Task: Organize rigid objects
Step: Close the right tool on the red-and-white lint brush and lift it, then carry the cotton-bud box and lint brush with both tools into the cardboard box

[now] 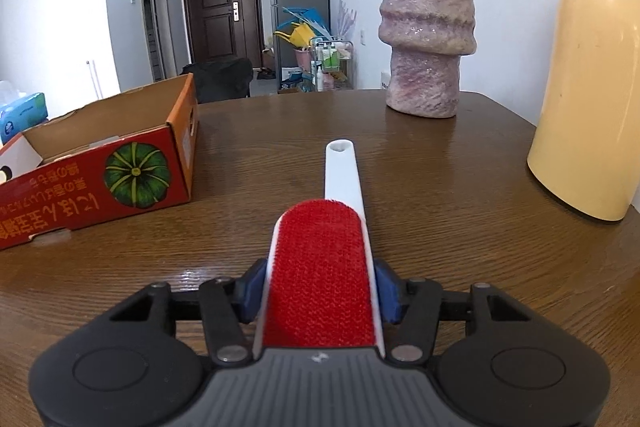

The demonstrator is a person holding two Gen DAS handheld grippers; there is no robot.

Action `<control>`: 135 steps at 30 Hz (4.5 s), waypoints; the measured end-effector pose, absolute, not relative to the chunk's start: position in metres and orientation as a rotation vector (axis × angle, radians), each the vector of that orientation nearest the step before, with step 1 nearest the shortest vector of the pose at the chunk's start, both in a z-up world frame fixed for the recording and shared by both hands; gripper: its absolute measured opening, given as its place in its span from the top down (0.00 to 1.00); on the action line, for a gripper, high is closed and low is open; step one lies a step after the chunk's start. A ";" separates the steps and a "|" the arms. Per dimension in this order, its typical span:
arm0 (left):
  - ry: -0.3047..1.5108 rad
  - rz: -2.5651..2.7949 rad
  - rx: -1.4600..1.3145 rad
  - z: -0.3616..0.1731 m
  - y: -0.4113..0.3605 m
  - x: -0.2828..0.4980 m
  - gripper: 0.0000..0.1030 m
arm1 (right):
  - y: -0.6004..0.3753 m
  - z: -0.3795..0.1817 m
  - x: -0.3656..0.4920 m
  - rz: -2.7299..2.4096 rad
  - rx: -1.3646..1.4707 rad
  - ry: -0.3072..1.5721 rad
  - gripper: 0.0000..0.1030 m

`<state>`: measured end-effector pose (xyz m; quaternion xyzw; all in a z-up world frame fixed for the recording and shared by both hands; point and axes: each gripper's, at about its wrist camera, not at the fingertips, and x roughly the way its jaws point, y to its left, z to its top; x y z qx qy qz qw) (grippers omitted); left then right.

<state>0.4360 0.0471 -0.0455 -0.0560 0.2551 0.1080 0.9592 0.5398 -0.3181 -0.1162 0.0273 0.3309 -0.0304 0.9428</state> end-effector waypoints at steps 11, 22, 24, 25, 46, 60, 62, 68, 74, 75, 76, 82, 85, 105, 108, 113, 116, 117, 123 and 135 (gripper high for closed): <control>0.513 0.213 -0.120 -0.044 0.045 0.435 0.36 | -0.312 -0.106 0.527 -0.079 0.039 0.598 0.47; 0.517 0.192 -0.119 -0.045 0.033 0.435 0.36 | -0.291 -0.087 0.505 -0.009 0.025 0.526 0.47; 0.518 0.186 -0.118 -0.046 0.029 0.435 0.36 | -0.286 -0.084 0.500 0.008 0.020 0.514 0.47; 0.518 0.184 -0.117 -0.046 0.027 0.434 0.36 | -0.283 -0.082 0.499 0.016 0.017 0.508 0.47; 0.518 0.156 -0.097 -0.045 -0.007 0.435 0.35 | -0.226 -0.062 0.465 0.173 0.018 0.430 0.47; 0.508 0.151 -0.113 -0.036 -0.004 0.438 0.35 | -0.203 -0.057 0.458 0.222 0.011 0.411 0.47; 0.504 0.151 -0.114 -0.033 -0.003 0.440 0.35 | -0.200 -0.056 0.459 0.223 0.010 0.407 0.47; 0.492 0.153 -0.116 -0.026 -0.001 0.447 0.35 | -0.196 -0.054 0.467 0.219 0.006 0.402 0.47; 0.472 0.164 -0.121 -0.018 0.001 0.460 0.35 | -0.192 -0.050 0.480 0.218 0.004 0.392 0.47; 0.468 0.165 -0.123 -0.017 0.001 0.463 0.35 | -0.191 -0.050 0.483 0.219 0.004 0.389 0.47; 0.466 0.166 -0.126 -0.016 0.002 0.465 0.35 | -0.189 -0.049 0.485 0.219 0.002 0.388 0.47; 0.463 0.170 -0.145 -0.015 0.006 0.481 0.35 | -0.182 -0.049 0.501 0.222 0.003 0.379 0.47; 0.462 0.173 -0.153 -0.015 0.010 0.489 0.35 | -0.179 -0.048 0.508 0.228 0.002 0.373 0.47; 0.447 0.192 -0.165 -0.013 0.018 0.540 0.35 | -0.166 -0.045 0.566 0.247 0.005 0.350 0.47; 0.447 0.199 -0.164 -0.014 0.019 0.547 0.35 | -0.166 -0.047 0.571 0.247 0.007 0.348 0.47; 0.448 0.207 -0.159 -0.015 0.020 0.556 0.35 | -0.165 -0.047 0.578 0.246 0.009 0.349 0.47; 0.447 0.211 -0.157 -0.015 0.021 0.562 0.35 | -0.164 -0.048 0.584 0.242 0.011 0.348 0.47; 0.446 0.213 -0.156 -0.015 0.021 0.564 0.35 | -0.165 -0.048 0.587 0.241 0.012 0.348 0.47; 0.439 0.221 -0.152 -0.014 0.022 0.576 0.35 | -0.163 -0.050 0.599 0.244 0.009 0.344 0.47; 0.435 0.233 -0.144 -0.014 0.024 0.600 0.35 | -0.157 -0.054 0.621 0.250 -0.008 0.342 0.47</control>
